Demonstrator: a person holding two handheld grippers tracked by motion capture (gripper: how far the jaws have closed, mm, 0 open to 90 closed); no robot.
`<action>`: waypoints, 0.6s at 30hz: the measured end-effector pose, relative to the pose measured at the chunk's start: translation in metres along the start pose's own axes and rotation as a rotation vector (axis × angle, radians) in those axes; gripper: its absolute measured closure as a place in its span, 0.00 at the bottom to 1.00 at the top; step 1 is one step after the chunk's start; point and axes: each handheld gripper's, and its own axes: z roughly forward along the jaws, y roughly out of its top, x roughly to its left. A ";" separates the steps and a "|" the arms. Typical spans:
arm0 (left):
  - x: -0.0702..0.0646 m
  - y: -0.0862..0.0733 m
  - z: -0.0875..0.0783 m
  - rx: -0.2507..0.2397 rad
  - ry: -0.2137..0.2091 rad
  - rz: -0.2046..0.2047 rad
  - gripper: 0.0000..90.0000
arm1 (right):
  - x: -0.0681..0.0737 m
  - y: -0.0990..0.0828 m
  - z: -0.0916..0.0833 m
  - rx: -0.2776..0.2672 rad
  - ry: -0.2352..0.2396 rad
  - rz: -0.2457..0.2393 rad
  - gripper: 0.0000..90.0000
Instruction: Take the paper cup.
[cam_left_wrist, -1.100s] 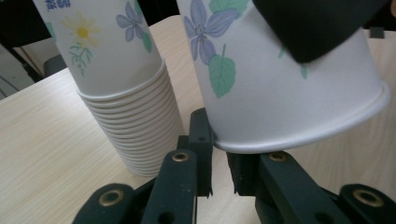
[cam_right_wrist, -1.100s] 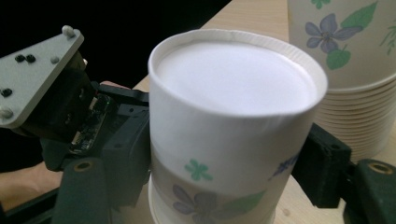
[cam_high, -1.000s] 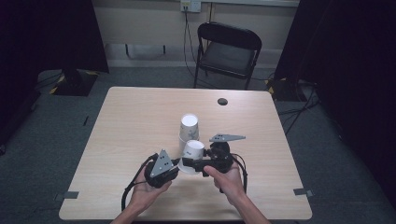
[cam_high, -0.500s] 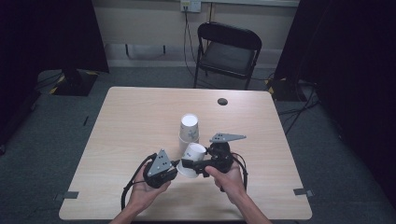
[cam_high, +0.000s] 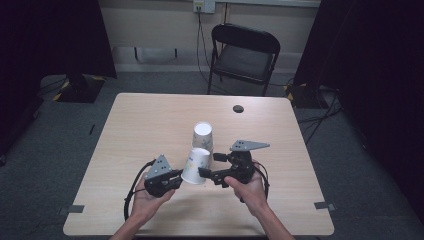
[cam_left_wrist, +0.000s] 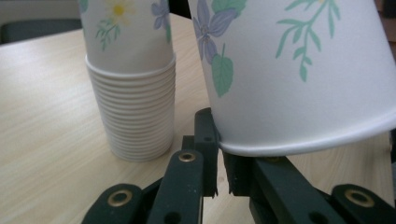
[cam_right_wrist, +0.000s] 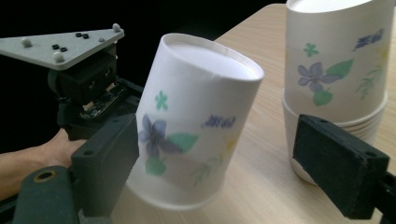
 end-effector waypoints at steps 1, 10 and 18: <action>0.002 -0.001 0.000 0.007 0.006 -0.014 0.95 | -0.001 0.000 -0.001 0.001 -0.003 0.000 0.16; 0.008 -0.006 0.007 0.091 -0.005 -0.057 0.95 | 0.008 0.002 -0.002 0.014 -0.021 -0.097 0.26; -0.002 -0.007 0.021 0.177 -0.015 -0.010 0.95 | 0.017 0.010 -0.005 -0.049 0.017 -0.154 0.44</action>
